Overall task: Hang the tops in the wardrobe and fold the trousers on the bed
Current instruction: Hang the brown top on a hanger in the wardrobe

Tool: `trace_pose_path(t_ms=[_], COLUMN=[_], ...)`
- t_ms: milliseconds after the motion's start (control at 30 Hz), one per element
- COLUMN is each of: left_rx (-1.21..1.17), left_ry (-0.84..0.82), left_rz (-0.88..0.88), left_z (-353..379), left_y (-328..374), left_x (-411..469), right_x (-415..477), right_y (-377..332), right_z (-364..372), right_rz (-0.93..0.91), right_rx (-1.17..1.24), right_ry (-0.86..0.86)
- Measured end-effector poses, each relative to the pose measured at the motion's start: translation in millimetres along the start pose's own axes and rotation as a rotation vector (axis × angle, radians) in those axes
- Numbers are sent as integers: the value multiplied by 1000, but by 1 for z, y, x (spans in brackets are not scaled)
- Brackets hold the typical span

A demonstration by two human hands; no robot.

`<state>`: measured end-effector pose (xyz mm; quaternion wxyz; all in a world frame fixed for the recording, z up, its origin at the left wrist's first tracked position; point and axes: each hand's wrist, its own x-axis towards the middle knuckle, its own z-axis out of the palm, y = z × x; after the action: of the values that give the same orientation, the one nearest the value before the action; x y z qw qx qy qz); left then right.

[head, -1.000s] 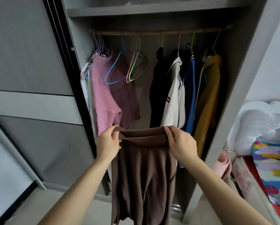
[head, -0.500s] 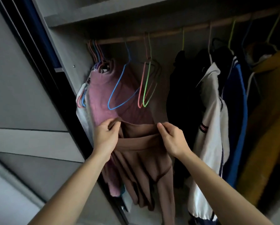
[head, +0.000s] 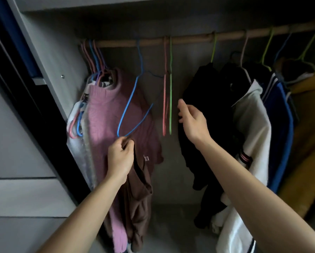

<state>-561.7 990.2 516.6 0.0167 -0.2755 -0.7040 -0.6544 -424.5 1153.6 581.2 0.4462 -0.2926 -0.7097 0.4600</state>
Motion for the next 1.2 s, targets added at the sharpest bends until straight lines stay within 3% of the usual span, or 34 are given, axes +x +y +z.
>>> trace_pose_path(t_ms=[233, 433, 633, 933, 1067, 1200], left_rx=[-59, -200, -235, -253, -235, -235], left_ry=[-148, -287, -382, -362, -325, -288], left_rz=[26, -58, -87, -113, -96, -111], left_z=[-22, -27, -15, -13, -16, -17], left_y=[-20, -43, -56, -40, -29, -24], left_x=[15, 16, 10, 10, 14, 16], right_x=[17, 10, 1, -6, 2, 8], right_y=[-17, -13, -24, -26, -31, -27], right_z=[35, 26, 8, 3, 3, 5], right_rz=[12, 88, 71, 39, -61, 40], right_rx=[-261, -224, -293, -527, -670, -523], right_ry=[113, 309, 352, 386, 312, 259])
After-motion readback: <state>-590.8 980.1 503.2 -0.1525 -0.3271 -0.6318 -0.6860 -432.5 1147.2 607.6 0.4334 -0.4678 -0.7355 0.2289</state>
